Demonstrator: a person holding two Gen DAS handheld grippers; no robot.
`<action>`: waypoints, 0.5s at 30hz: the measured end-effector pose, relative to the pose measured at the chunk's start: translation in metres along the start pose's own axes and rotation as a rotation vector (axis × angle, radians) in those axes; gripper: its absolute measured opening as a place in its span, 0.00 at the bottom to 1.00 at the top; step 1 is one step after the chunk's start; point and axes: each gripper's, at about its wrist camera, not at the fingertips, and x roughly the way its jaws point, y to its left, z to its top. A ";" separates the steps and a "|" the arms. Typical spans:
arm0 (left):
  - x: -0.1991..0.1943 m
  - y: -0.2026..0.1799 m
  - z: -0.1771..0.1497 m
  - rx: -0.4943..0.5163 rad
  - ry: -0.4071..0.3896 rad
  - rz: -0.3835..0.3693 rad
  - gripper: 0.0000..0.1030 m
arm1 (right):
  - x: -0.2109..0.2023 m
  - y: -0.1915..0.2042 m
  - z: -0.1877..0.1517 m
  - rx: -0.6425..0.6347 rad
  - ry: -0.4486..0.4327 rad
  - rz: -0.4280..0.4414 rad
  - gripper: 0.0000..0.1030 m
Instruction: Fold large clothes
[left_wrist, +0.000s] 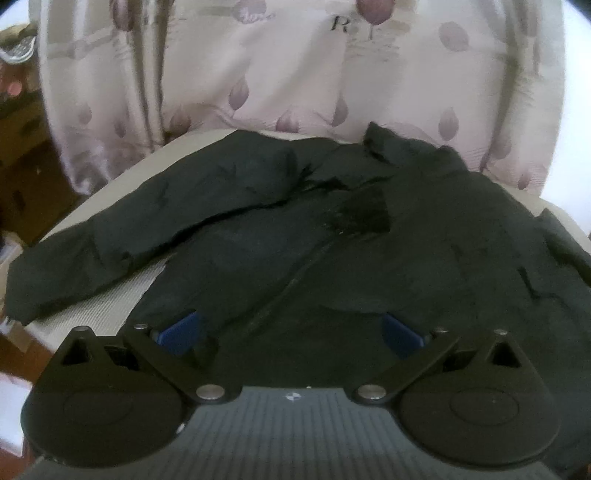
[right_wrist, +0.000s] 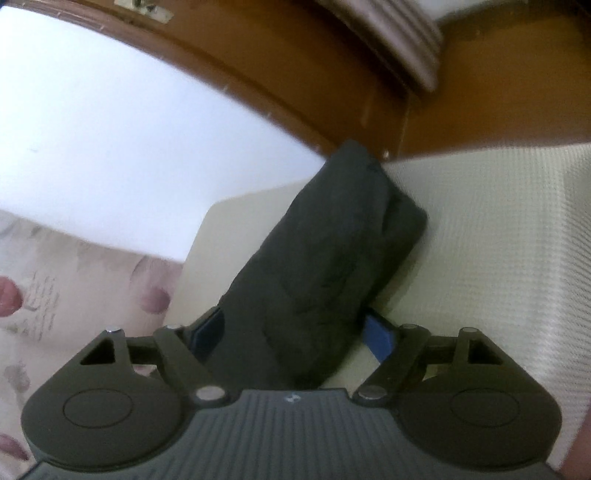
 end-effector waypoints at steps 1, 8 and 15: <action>0.001 0.003 0.000 -0.007 0.005 0.002 1.00 | 0.004 0.004 0.000 -0.022 -0.002 -0.024 0.56; 0.005 0.005 0.009 -0.007 -0.018 -0.003 1.00 | 0.016 0.002 0.008 0.036 -0.008 0.009 0.11; 0.014 0.002 0.022 0.000 -0.056 -0.027 1.00 | 0.000 0.052 0.024 -0.045 -0.074 0.076 0.11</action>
